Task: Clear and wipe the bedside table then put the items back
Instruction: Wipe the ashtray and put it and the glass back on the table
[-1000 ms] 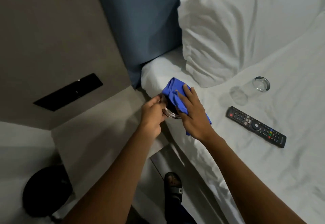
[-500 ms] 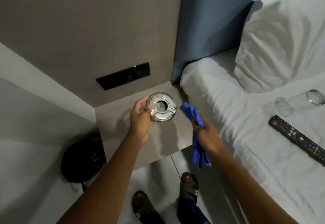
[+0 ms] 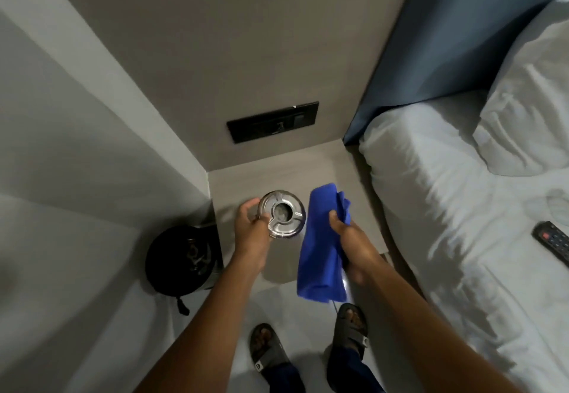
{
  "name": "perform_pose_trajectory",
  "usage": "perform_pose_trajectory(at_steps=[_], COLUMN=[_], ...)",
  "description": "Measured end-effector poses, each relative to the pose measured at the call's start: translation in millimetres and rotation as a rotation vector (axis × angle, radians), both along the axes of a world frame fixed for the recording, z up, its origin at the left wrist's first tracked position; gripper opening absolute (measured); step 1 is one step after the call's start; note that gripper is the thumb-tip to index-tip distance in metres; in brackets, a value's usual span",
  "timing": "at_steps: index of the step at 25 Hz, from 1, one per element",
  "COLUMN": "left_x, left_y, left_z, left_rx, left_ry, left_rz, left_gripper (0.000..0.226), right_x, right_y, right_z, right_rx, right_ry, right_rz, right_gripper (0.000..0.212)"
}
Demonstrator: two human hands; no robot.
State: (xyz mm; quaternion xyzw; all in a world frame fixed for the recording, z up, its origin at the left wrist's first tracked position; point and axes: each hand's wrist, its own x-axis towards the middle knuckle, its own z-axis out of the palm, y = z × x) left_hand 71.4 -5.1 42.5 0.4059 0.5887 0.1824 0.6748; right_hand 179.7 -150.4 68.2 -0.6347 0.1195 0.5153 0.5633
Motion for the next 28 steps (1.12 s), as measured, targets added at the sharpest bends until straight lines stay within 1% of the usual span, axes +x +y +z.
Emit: perform_pose_trajectory(at_steps=[2, 3, 4, 6, 8, 11, 15, 16, 20, 22, 23, 26, 28], left_x=[-18.1, -25.9, -32.8, -36.5, -32.9, -19.8, -10.6, -9.2, -12.4, -7.2, 0.0, 40.3, 76.4], left_y=[17.8, 25.5, 34.0, 48.3, 64.6, 94.3, 119.5, 122.3, 123.0, 109.2, 98.3, 54.6, 24.4], left_z=[-25.5, -42.4, -63.2, -99.5, -126.2, -155.3, -168.5, -168.5, -164.9, -154.8, -145.5, -107.8, -78.2], left_rx=[0.004, 0.001, 0.009, 0.023, 0.059, 0.116, 0.289, 0.324, 0.448, 0.582, 0.652, 0.819, 0.897], left_ry=[0.078, 0.117, 0.154, 0.221, 0.274, 0.278, 0.468, 0.499, 0.664, 0.726, 0.703, 0.500, 0.392], left_rz=[0.032, 0.041, 0.046, 0.054, 0.090, 0.153, 0.172, 0.143, -0.092, -0.190, -0.242, -0.394, -0.486], left_gripper=[0.043, 0.046, 0.047, 0.041, 0.034, 0.033, 0.031, 0.030, 0.029, 0.030, 0.030, 0.035, 0.039], right_x=[-6.5, -7.4, -7.6, -6.6, -5.7, -0.7, 7.3, 9.8, 20.8, 27.8, 31.2, 43.0, 53.1], right_y=[-5.2, -9.3, -10.9, -14.2, -14.9, -16.2, -26.9, -28.7, -29.0, -30.9, -33.2, -50.7, -71.4], right_z=[-18.2, -28.4, -41.3, -68.2, -90.6, -112.1, -115.3, -112.7, -94.9, -82.8, -75.2, -47.4, -29.3], right_rx=[-0.021, -0.036, -0.051, -0.063, -0.011, 0.033, 0.030, 0.023, 0.048, 0.068, 0.080, 0.174, 0.264], right_ry=[0.098, 0.129, 0.156, 0.189, 0.179, 0.138, 0.148, 0.149, 0.173, 0.194, 0.200, 0.208, 0.199], right_rz=[-0.098, -0.125, -0.134, -0.137, -0.166, -0.197, -0.208, -0.218, -0.233, -0.237, -0.247, -0.292, -0.323], right_gripper=[0.021, 0.026, 0.033, 0.044, 0.042, 0.039, 0.044, 0.044, 0.051, 0.050, 0.050, 0.051, 0.046])
